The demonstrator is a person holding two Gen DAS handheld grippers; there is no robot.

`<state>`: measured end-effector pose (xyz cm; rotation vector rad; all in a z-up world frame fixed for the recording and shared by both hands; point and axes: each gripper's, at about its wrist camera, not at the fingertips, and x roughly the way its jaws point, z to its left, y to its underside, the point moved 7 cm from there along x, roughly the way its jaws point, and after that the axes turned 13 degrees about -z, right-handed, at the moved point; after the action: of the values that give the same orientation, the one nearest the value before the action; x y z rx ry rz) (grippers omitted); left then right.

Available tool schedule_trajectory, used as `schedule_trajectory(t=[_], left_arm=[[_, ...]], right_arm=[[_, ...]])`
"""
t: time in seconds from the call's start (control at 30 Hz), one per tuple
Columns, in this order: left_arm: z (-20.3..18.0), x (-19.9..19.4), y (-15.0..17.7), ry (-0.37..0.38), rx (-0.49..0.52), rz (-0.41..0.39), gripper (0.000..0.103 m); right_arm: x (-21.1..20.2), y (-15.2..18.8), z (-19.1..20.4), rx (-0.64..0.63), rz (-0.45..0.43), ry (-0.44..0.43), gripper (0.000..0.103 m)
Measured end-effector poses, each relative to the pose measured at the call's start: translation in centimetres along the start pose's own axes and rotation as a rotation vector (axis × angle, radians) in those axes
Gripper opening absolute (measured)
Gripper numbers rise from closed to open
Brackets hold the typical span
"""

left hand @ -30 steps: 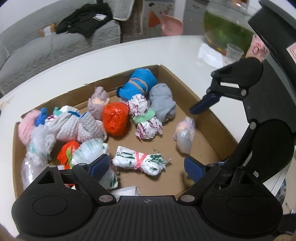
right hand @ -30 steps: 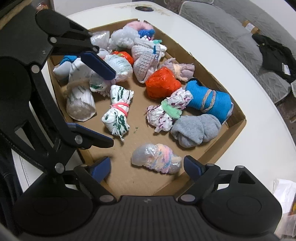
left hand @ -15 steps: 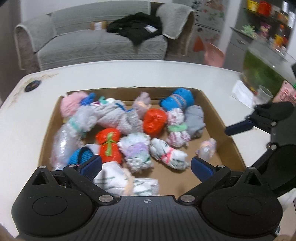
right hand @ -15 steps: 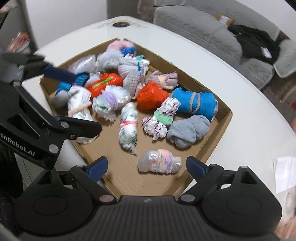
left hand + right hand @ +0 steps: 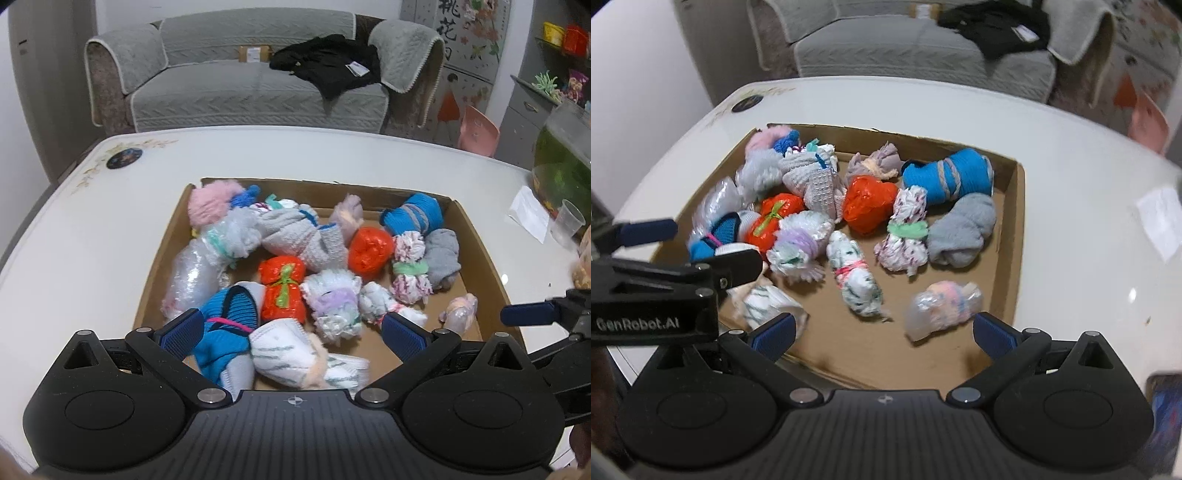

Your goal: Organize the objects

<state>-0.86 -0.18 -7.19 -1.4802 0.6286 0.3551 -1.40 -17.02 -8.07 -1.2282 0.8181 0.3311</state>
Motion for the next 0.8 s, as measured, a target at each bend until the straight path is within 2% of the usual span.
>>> schedule_trajectory(t=[0.27,0.53,0.8], left_arm=[[2.7,-0.5,0.2,-0.094,0.022,-0.017,0.103],[4.1,-1.6,-0.8,-0.094,0.005,-0.067,0.103],[3.9,-1.6,-0.8,-0.065,0.014,-0.067,0.103]], right_arm=[[-1.0,0.5,1.7,0.039,-0.064,0.004,0.102],[-1.6,-0.2,2.1,0.040,-0.103,0.029,0.102],[-1.4,-0.7,2.3,0.046,-0.109,0.024,0.102]])
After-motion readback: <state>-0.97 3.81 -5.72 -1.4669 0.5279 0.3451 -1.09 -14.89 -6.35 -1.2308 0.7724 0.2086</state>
